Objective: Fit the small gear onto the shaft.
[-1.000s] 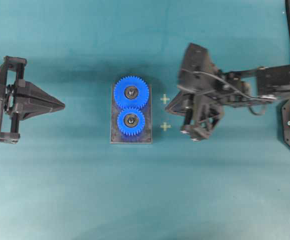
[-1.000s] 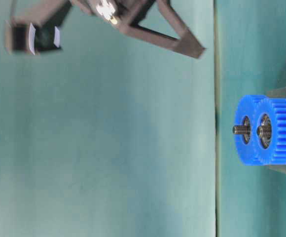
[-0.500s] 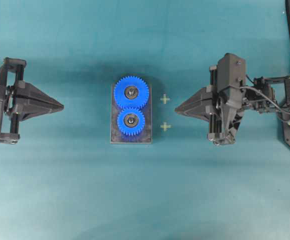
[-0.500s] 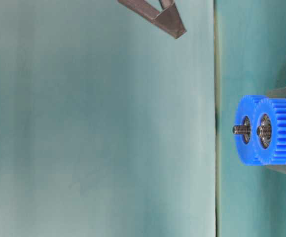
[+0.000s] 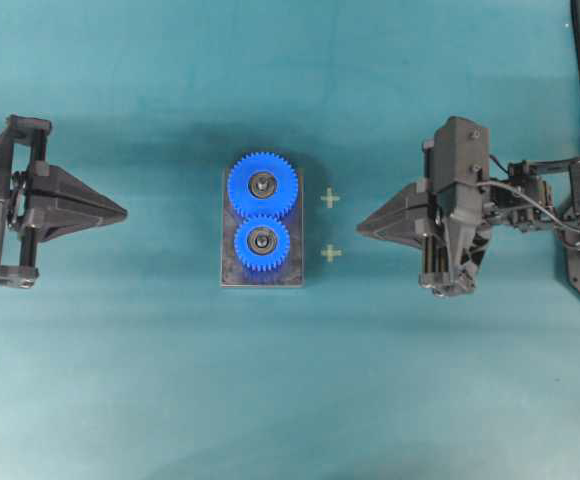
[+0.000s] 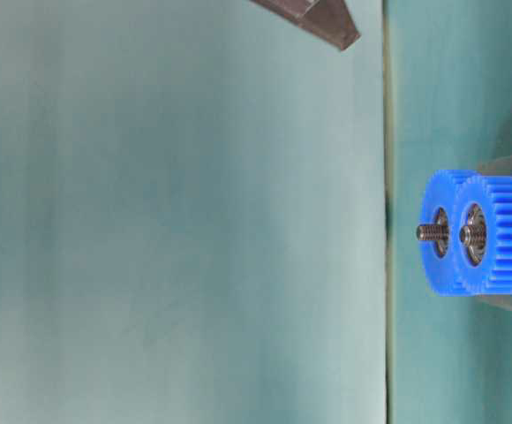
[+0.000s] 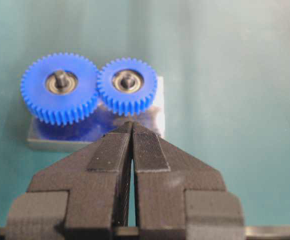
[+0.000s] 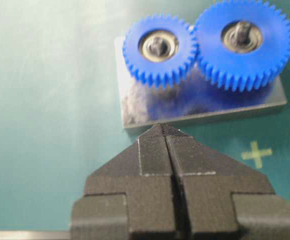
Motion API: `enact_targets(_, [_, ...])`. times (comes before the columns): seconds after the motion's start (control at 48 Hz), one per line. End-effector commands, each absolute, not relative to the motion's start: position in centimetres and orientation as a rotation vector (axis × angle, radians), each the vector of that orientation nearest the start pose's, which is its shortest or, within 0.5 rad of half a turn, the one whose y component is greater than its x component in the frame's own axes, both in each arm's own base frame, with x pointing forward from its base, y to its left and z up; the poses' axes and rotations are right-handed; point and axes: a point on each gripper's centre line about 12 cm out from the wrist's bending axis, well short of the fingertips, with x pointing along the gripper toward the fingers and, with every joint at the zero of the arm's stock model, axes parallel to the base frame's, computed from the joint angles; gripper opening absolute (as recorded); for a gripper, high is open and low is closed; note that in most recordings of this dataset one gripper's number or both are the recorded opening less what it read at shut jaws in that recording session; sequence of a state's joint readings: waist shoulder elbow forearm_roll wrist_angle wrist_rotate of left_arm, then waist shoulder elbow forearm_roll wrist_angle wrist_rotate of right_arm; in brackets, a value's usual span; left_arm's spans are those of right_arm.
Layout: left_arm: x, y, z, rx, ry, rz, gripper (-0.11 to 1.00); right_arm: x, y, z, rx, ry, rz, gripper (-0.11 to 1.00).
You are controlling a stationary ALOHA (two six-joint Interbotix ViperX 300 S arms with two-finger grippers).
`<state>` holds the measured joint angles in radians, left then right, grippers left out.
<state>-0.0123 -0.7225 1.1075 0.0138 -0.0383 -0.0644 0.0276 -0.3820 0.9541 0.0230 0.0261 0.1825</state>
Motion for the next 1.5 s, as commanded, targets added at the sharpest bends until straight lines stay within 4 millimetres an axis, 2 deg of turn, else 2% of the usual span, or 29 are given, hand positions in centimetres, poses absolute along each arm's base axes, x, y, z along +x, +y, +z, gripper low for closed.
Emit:
enact_targets(0.0, [23.8,-0.3,24.4,-0.045,0.325,-0.007,0.0,29.5,1.1,20.3,0.183,0.583,-0.022,-0.01])
enact_targets(1.083, [23.7,-0.3,24.3,-0.04,0.327,-0.007,0.0,29.4,1.2,20.2,0.181,0.574,-0.018,-0.01])
enact_targets(1.333, [23.2,-0.3,23.6,-0.045,0.341,-0.006,0.0,29.6,1.3,20.4,0.181,0.554,-0.013,-0.01])
enact_targets(1.479, [22.7,-0.3,24.0,-0.044,0.322,-0.007,0.0,29.5,1.3,20.4,0.181,0.547,-0.011,-0.01])
